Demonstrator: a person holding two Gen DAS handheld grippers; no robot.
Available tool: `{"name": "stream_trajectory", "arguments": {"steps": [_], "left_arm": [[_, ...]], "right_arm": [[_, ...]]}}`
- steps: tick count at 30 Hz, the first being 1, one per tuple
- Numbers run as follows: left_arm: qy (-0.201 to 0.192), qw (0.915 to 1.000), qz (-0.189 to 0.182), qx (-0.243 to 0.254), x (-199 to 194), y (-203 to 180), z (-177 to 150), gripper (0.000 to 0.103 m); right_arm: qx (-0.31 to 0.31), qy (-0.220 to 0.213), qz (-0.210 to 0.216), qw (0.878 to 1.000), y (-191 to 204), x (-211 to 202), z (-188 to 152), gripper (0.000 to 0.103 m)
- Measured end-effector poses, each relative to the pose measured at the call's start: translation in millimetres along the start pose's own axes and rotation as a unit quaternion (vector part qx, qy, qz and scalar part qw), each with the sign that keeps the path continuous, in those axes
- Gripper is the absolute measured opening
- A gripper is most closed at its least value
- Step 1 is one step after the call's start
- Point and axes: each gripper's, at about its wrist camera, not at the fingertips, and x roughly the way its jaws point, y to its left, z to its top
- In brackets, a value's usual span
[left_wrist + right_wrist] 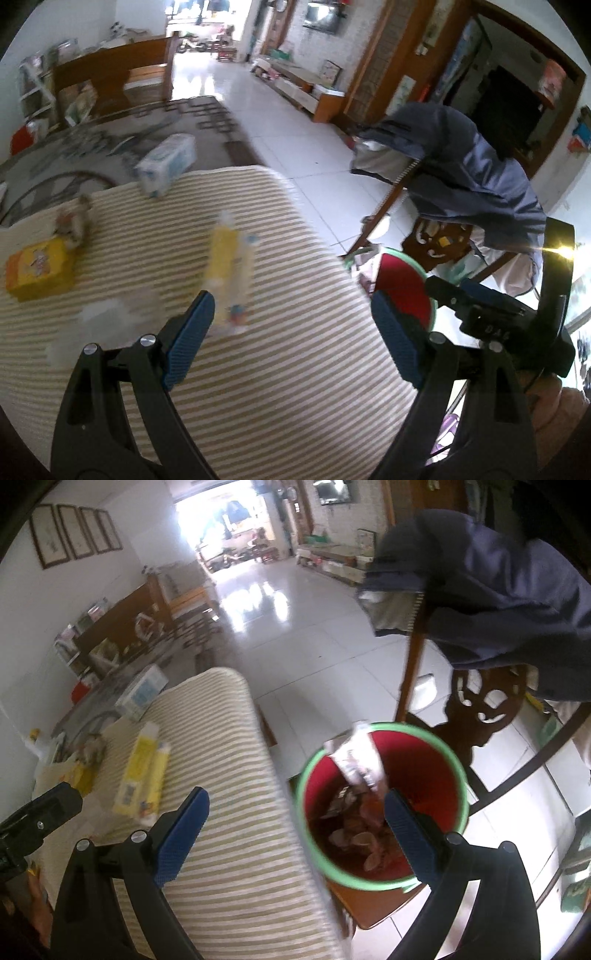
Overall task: Collect trash
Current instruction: 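Return both open tools over the table, then grasp the dark brown Baisha cigarette pack with the right tool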
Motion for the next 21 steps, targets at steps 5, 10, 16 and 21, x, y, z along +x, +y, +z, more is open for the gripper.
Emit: {"name": "stream_trajectory", "arguments": {"steps": [5,10,16,21], "left_arm": [[0.001,0.9993,0.027,-0.027,-25.8,64.0,-19.4,0.084],[0.001,0.9965,0.066,-0.050,-50.6,125.4,-35.5,0.084],[0.001,0.9914,0.101,-0.083,-76.1,189.9,-54.1,0.084],[0.001,0.9905,0.105,-0.088,-88.3,213.7,-63.7,0.084]], "right_arm": [[-0.024,0.024,0.016,0.999,52.5,7.1,-16.1,0.092],[-0.066,0.061,0.052,0.995,118.3,13.2,-44.5,0.092],[-0.163,0.113,0.096,0.975,207.9,21.0,-97.3,0.092],[-0.220,0.158,0.115,0.956,259.6,34.9,-134.1,0.092]]}}
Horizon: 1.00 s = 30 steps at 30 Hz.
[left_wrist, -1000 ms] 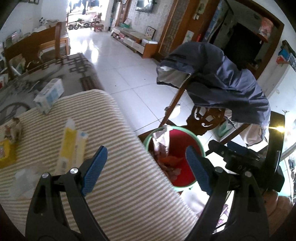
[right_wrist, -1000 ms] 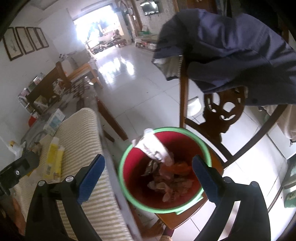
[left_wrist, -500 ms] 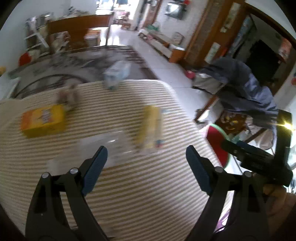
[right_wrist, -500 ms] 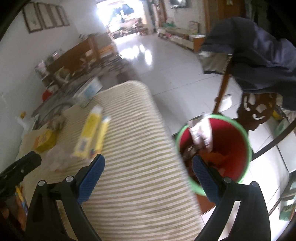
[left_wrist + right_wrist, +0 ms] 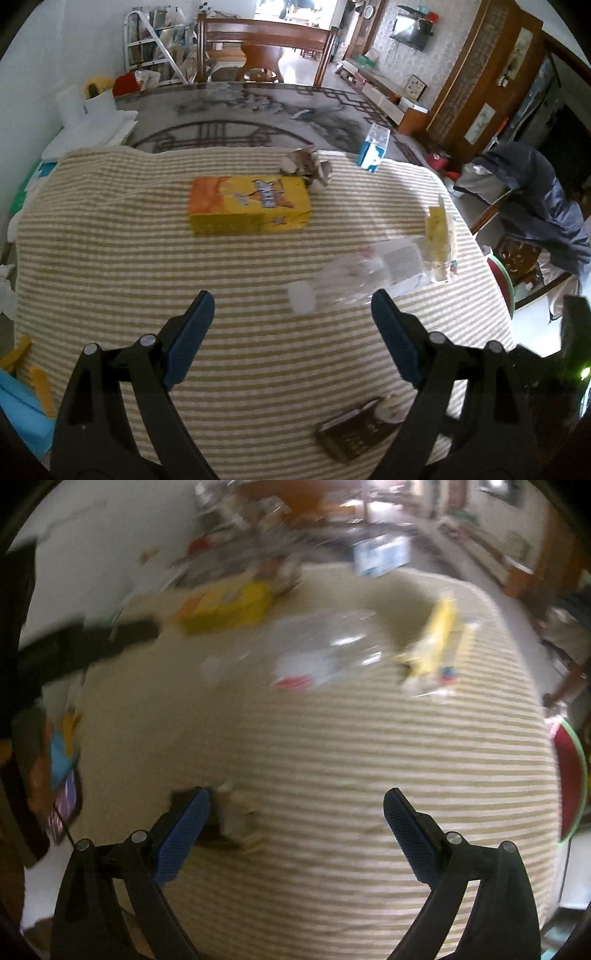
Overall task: Collect trash
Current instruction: 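Grasp the dark brown Baisha cigarette pack with the right tool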
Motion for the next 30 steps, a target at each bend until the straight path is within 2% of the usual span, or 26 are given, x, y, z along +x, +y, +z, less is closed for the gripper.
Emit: {"name": "stream_trajectory", "arguments": {"steps": [4,10,14,15,17,19,21,24,26,27,28,30], "left_arm": [[0.005,0.9999,-0.007,-0.009,-2.2,13.2,-5.5,0.084],[0.007,0.9999,-0.010,-0.010,-4.4,24.1,-9.2,0.084],[0.007,0.9998,-0.012,-0.012,-4.9,28.7,-9.6,0.084],[0.007,0.9998,-0.012,-0.011,-4.7,29.2,-9.5,0.084],[0.007,0.9999,-0.012,-0.008,-3.9,28.9,-8.7,0.084],[0.008,0.9999,-0.013,-0.006,-1.9,26.8,-6.6,0.084],[0.008,0.9998,-0.017,0.000,0.8,23.4,-2.8,0.084],[0.003,0.9996,-0.022,0.019,5.5,12.8,4.7,0.084],[0.001,0.9989,-0.026,0.038,9.9,2.9,9.8,0.084],[0.001,0.9985,-0.028,0.047,11.9,-1.6,12.0,0.084],[0.001,0.9981,-0.029,0.054,14.1,-5.2,13.7,0.084],[0.002,0.9974,-0.032,0.065,16.6,-12.1,17.7,0.084]], "right_arm": [[0.002,0.027,0.023,0.999,22.7,20.4,-0.1,0.092],[-0.020,0.056,0.014,0.998,47.9,39.9,-4.9,0.092],[-0.001,0.077,-0.004,0.997,48.4,53.7,-8.7,0.090],[0.006,0.071,-0.001,0.997,45.8,52.3,-9.2,0.088],[0.009,0.066,-0.010,0.998,43.5,50.5,-8.3,0.075],[0.015,0.060,-0.003,0.998,38.1,45.9,-7.7,0.054],[0.029,0.062,0.007,0.998,31.1,42.9,-8.2,0.049],[0.038,0.058,0.008,0.998,26.3,39.2,-9.7,0.050],[0.038,0.053,0.009,0.998,25.7,35.8,-9.3,0.061],[0.036,0.046,0.011,0.998,22.9,30.0,-9.0,0.072],[0.033,0.042,0.013,0.999,25.6,29.0,-8.9,0.078],[0.011,0.044,0.016,0.999,36.3,30.9,-8.7,0.081]]}}
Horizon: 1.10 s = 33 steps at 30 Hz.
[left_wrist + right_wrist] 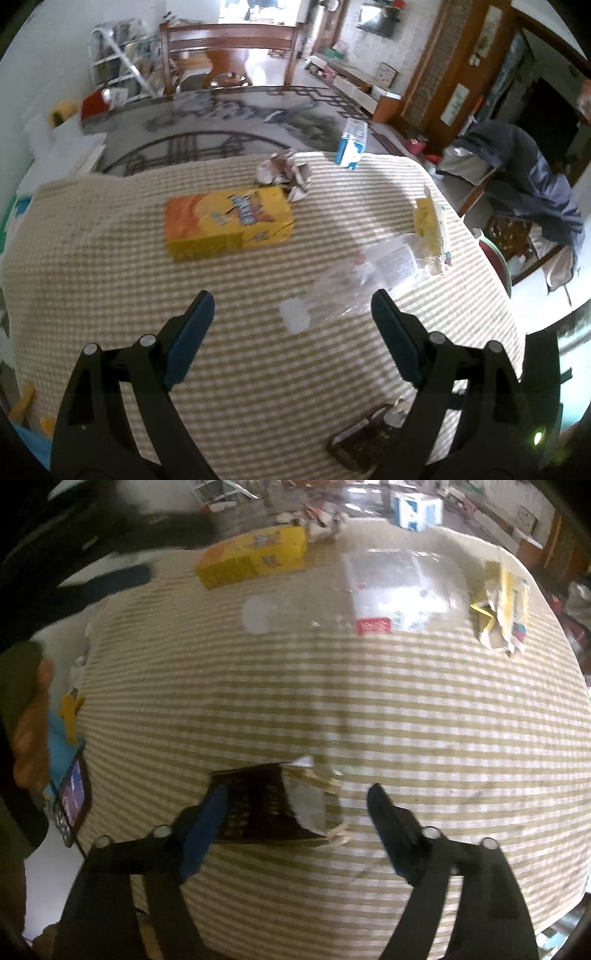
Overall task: Collect trash
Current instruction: 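Grasp the dark brown Baisha cigarette pack with the right tool, then grasp clear plastic bottle with left tool while right tool holds cigarette pack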
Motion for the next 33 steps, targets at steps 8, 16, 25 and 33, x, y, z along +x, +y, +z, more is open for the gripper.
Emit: {"name": "stream_trajectory", "arguments": {"steps": [8,16,25,33], "left_arm": [[-0.002,0.9999,0.006,-0.009,-0.1,3.1,3.2,0.086],[0.017,0.9994,-0.012,0.028,12.6,-5.2,4.4,0.087],[0.075,0.9671,-0.033,0.241,68.1,-71.6,17.0,0.087],[0.157,0.9375,-0.052,0.306,125.3,-98.6,25.8,0.087]], "right_arm": [[-0.050,0.028,-0.035,0.998,22.2,21.2,-4.1,0.081],[0.037,0.003,-0.018,0.999,-41.3,-9.1,-4.3,0.070],[0.156,-0.039,-0.046,0.986,-116.0,-44.3,-20.0,0.070],[0.160,-0.038,-0.046,0.985,-110.2,-41.9,-32.2,0.071]]}}
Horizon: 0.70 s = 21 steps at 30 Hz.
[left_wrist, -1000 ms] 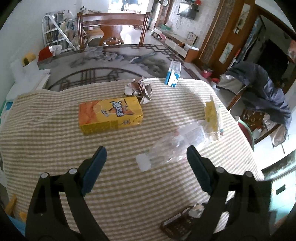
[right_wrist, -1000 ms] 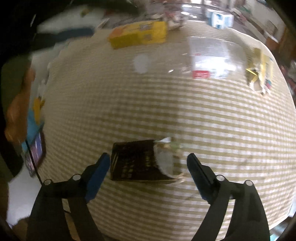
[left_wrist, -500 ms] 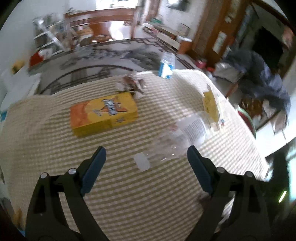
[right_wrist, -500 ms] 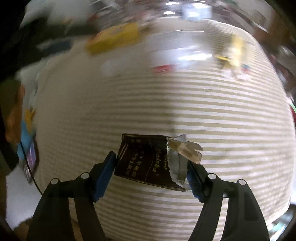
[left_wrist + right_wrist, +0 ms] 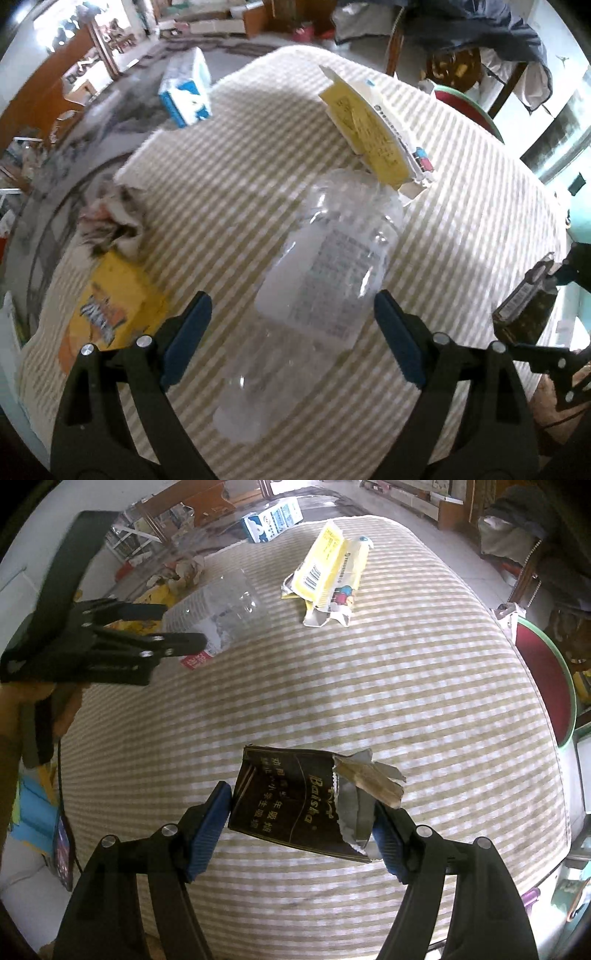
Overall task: Collect trash
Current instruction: 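Grasp clear plastic bottle with left tool while right tool holds cigarette pack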
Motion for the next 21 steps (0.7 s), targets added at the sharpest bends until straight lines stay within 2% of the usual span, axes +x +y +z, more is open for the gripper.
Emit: {"name": "stream_trajectory", "arguments": {"steps": [1,3,6,8,10,12,15,18,21], "left_arm": [[0.006,0.9999,-0.007,-0.005,3.7,0.4,2.0,0.086],[0.020,0.9995,-0.015,-0.020,10.1,1.0,3.8,0.073],[0.014,0.9991,0.000,-0.040,9.6,-1.0,0.3,0.071],[0.016,0.9970,0.009,-0.075,8.6,0.5,-3.9,0.070],[0.024,0.9875,0.010,-0.156,4.8,12.7,-16.2,0.070],[0.026,0.9734,0.000,-0.228,-1.0,23.0,-33.3,0.070],[0.022,0.9548,-0.013,-0.296,-11.8,22.9,-63.5,0.069],[0.007,0.9492,-0.013,-0.314,-18.6,17.7,-81.6,0.069],[-0.007,0.9494,-0.012,-0.314,-23.1,16.0,-89.9,0.070]], "right_arm": [[0.002,0.000,0.000,1.000,-2.0,-0.7,1.2,0.071],[0.006,0.000,-0.001,1.000,-6.1,-2.5,2.8,0.071],[0.005,0.001,0.001,1.000,-6.3,-1.9,4.3,0.071],[0.002,0.003,0.002,1.000,-3.8,-1.0,4.8,0.071],[-0.003,0.006,0.003,1.000,-1.0,0.9,6.3,0.071],[-0.006,0.007,0.004,1.000,0.3,2.7,8.1,0.071],[-0.008,0.009,0.003,1.000,1.5,6.1,11.0,0.071],[-0.009,0.013,0.004,1.000,3.9,10.4,15.1,0.071],[-0.015,0.015,0.005,1.000,10.8,14.2,18.6,0.072]]}}
